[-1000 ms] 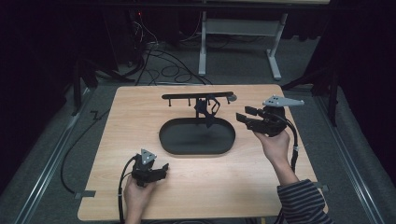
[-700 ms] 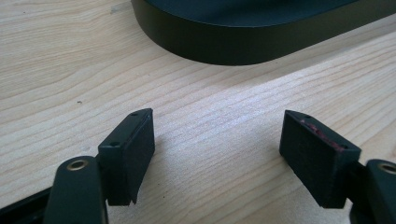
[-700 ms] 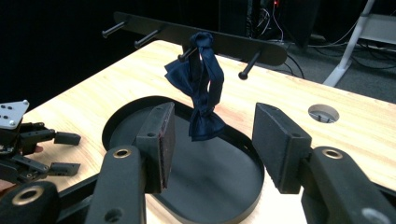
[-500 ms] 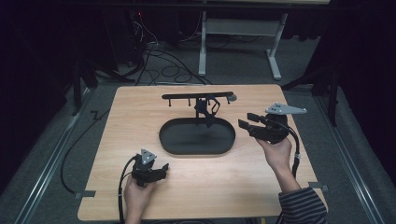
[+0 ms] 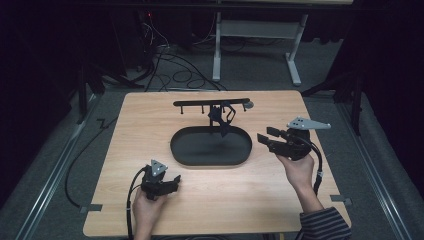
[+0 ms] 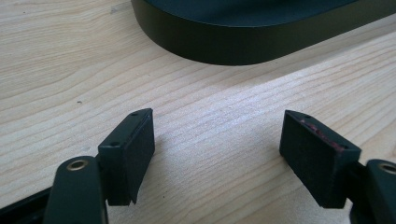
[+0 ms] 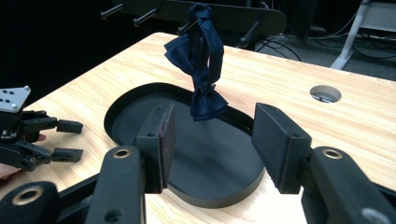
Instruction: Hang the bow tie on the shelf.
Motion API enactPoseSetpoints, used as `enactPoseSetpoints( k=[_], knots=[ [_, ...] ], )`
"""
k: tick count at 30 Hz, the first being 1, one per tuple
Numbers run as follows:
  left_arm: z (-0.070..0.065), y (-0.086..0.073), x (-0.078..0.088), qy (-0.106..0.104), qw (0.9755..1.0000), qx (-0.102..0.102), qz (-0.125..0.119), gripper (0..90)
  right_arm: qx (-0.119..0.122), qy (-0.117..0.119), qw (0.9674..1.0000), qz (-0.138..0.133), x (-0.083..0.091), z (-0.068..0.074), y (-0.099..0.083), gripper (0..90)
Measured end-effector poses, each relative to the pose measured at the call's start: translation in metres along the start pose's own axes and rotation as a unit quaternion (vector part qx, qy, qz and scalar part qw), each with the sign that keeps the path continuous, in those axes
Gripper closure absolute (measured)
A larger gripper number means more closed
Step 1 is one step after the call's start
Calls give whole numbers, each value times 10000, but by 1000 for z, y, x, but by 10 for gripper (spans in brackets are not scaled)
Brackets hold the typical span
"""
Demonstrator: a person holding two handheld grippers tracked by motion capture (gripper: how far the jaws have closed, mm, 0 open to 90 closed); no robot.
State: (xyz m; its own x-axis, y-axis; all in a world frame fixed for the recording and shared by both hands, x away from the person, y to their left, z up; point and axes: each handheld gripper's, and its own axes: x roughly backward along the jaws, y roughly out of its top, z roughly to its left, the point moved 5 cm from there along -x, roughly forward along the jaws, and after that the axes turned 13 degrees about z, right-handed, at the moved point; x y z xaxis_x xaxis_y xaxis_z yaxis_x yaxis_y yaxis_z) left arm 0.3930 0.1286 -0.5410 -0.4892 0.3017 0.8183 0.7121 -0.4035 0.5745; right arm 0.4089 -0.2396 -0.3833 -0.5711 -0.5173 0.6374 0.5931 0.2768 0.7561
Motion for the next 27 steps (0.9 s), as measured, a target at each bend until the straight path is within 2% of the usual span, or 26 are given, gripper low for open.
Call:
enactPoseSetpoints(
  k=[27],
  knots=[
    [0,0,0,-1,10000,1,0,270,-179,22,9998,100,-3,-3,-24,509]
  ],
)
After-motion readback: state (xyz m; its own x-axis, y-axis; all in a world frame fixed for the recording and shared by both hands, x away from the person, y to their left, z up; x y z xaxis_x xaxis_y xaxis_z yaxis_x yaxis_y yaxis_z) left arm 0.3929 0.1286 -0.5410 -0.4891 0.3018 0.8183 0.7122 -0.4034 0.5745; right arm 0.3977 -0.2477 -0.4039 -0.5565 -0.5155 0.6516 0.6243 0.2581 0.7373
